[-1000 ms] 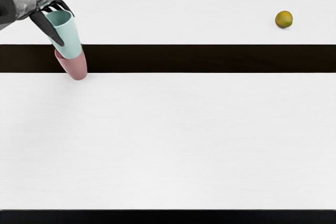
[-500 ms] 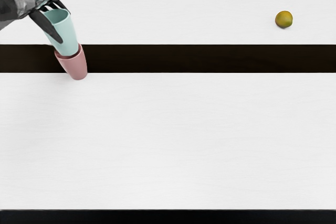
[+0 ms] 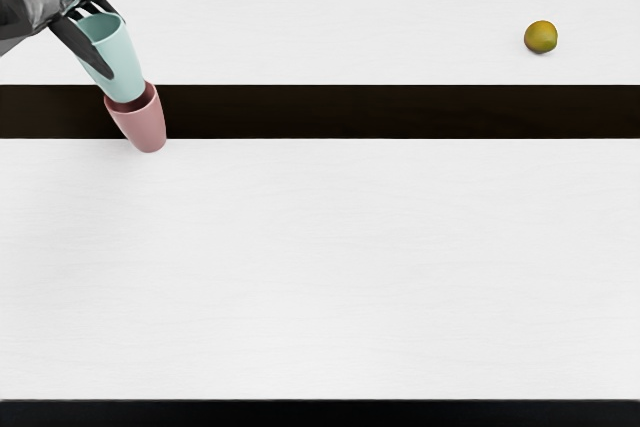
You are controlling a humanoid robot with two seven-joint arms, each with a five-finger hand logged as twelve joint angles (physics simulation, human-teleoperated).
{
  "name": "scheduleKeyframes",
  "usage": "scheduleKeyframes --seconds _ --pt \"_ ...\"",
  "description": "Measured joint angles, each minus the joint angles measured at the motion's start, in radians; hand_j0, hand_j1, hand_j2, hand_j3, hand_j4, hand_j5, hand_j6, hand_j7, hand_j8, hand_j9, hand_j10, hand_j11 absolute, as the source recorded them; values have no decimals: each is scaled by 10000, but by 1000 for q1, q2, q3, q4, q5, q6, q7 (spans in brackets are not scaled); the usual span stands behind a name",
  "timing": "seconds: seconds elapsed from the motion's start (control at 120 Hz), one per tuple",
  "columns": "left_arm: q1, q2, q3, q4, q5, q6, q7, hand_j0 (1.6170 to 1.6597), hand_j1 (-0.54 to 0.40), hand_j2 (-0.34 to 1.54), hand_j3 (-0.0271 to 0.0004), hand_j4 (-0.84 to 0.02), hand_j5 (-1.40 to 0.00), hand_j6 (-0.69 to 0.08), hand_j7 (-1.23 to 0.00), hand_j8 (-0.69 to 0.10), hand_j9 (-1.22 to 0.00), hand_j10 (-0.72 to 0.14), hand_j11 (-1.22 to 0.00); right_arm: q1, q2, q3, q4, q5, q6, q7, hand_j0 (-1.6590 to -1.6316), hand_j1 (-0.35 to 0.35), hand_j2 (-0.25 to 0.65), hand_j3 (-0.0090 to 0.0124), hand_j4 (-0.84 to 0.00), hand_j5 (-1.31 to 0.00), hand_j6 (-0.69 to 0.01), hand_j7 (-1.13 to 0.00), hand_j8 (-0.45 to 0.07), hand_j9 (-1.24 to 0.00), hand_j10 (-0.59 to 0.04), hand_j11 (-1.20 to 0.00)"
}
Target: Pick up cup and place in cup with left hand
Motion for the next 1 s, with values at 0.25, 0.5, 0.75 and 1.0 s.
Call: scheduleKeyframes --seconds 0.25,0.5,0.75,1.0 --pt "2 -19 5 15 1 7 0 16530 -1801 1779 0 -3682 -6909 -2030 -6611 -2616 -6704 -4438 -6772 0 0 0 0 0 0 0 -16581 -3489 -2 0 0 1 6 0 5 0 3 0" --pt "10 -26 6 35 5 8 0 16529 -1837 1865 0 -3675 -6895 -2029 -6581 -2652 -6687 -4441 -6771 0 0 0 0 0 0 0 -16581 -3489 -2 0 0 1 6 0 5 0 3 0" --pt "16 -51 12 68 10 9 0 16538 -1736 1791 0 -3828 -6840 -2167 -6537 -2760 -6655 -4618 -6726 0 0 0 0 0 0 0 -16581 -3489 -2 0 0 1 6 0 5 0 3 0" --pt "16 -58 13 72 11 10 0 16565 226 923 0 -2596 -3936 -1852 -3803 -2157 -3863 -2871 -3889 0 0 0 0 0 0 0 -16581 -3489 -2 0 0 1 6 0 5 0 3 0"
